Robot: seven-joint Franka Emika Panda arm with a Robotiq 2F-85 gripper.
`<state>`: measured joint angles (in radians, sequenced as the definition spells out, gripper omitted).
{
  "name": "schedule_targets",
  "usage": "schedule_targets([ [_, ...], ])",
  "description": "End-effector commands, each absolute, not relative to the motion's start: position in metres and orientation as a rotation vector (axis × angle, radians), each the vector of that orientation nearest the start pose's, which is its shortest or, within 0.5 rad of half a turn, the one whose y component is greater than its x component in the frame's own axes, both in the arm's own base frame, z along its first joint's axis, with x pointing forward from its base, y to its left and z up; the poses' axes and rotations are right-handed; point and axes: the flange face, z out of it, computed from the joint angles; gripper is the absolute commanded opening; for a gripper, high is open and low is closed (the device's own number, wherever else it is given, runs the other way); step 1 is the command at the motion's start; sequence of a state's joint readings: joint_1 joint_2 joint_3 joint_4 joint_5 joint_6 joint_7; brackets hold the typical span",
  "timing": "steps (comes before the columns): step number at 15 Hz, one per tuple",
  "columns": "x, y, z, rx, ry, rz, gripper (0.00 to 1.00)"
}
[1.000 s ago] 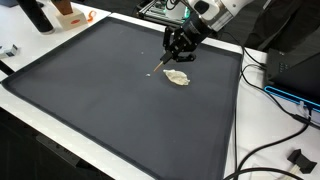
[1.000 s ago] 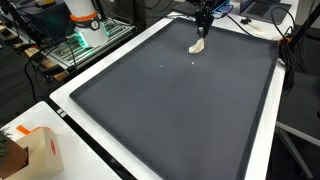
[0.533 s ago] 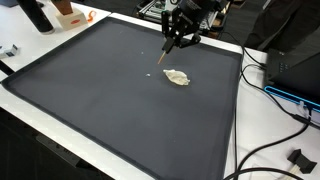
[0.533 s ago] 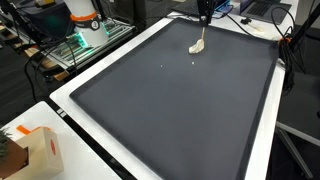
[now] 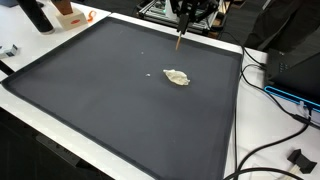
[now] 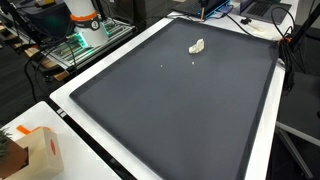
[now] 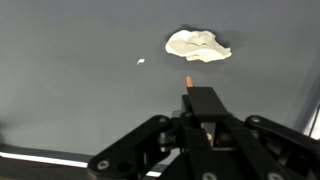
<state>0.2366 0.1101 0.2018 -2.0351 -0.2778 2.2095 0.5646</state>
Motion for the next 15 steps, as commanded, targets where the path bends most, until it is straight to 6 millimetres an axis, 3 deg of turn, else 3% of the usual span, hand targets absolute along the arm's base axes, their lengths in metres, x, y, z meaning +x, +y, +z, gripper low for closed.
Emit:
schedule_targets([
  [1, 0.513, 0.223, 0.422, -3.183, -0.115, -0.2, 0.03],
  [5, 0.509, 0.215, 0.442, -3.112, -0.122, -0.201, 0.03],
  [6, 0.52, 0.225, 0.437, -3.138, -0.128, -0.215, 0.13],
  [14, 0.516, 0.22, 0.442, -3.129, -0.117, -0.219, 0.13],
  [15, 0.516, 0.22, 0.442, -3.129, -0.117, -0.219, 0.03],
])
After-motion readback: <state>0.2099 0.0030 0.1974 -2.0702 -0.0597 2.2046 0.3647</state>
